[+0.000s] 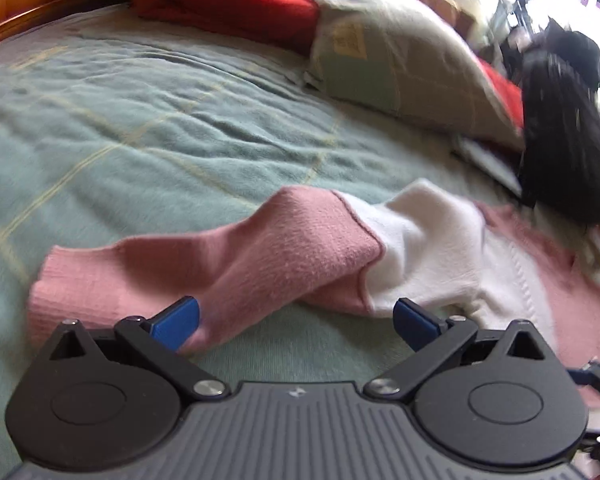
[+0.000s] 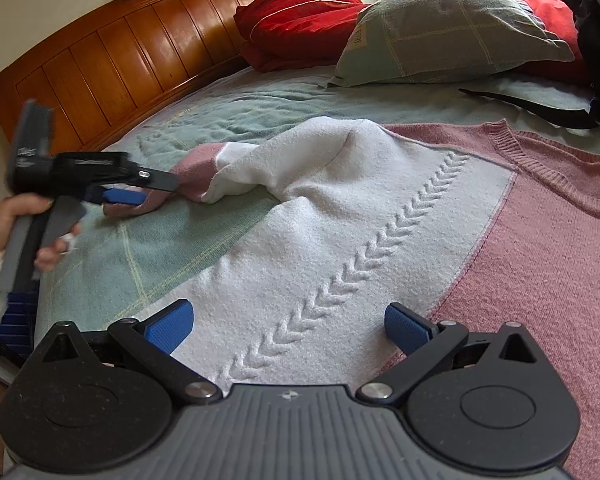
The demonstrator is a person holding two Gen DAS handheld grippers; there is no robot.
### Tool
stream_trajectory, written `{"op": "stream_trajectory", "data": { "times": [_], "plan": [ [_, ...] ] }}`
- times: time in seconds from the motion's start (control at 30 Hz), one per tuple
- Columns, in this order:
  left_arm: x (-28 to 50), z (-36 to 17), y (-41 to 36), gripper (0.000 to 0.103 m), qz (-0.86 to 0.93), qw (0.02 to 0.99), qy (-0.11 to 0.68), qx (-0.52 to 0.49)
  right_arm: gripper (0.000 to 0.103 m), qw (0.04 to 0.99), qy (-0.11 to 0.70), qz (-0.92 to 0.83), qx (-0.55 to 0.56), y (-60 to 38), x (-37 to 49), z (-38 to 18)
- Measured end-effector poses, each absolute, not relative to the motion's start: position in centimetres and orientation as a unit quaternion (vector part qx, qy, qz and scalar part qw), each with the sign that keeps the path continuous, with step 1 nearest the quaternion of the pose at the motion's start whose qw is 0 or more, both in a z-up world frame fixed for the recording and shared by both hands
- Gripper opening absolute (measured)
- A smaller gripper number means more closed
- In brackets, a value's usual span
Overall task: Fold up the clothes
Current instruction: 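Lift the cuff with the left gripper and fold the sleeve across the body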
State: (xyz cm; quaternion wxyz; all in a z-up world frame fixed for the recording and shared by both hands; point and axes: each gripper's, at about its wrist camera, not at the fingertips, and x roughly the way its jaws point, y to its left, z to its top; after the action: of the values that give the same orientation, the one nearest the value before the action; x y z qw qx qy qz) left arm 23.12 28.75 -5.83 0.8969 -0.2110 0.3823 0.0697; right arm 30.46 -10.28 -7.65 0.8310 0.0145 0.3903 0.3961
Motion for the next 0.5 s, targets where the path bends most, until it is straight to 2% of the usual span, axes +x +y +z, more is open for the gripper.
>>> {"op": "stream_trajectory", "data": {
  "times": [0.13, 0.3, 0.5],
  "plan": [
    [20.5, -5.5, 29.5, 0.102, 0.069, 0.896, 0.362, -0.246, 0.103, 0.831, 0.391, 0.396, 0.014, -10.2, 30.5, -7.8],
    [19.3, -7.8, 30.9, 0.102, 0.085, 0.880, 0.368, -0.287, 0.103, 0.830, 0.391, 0.397, 0.015, -10.2, 30.5, -7.8],
    [18.6, -9.2, 34.5, 0.102, 0.101, 0.882, 0.308, -0.341, 0.103, 0.830, 0.391, 0.398, 0.012, -10.2, 30.5, -7.9]
  ]
}}
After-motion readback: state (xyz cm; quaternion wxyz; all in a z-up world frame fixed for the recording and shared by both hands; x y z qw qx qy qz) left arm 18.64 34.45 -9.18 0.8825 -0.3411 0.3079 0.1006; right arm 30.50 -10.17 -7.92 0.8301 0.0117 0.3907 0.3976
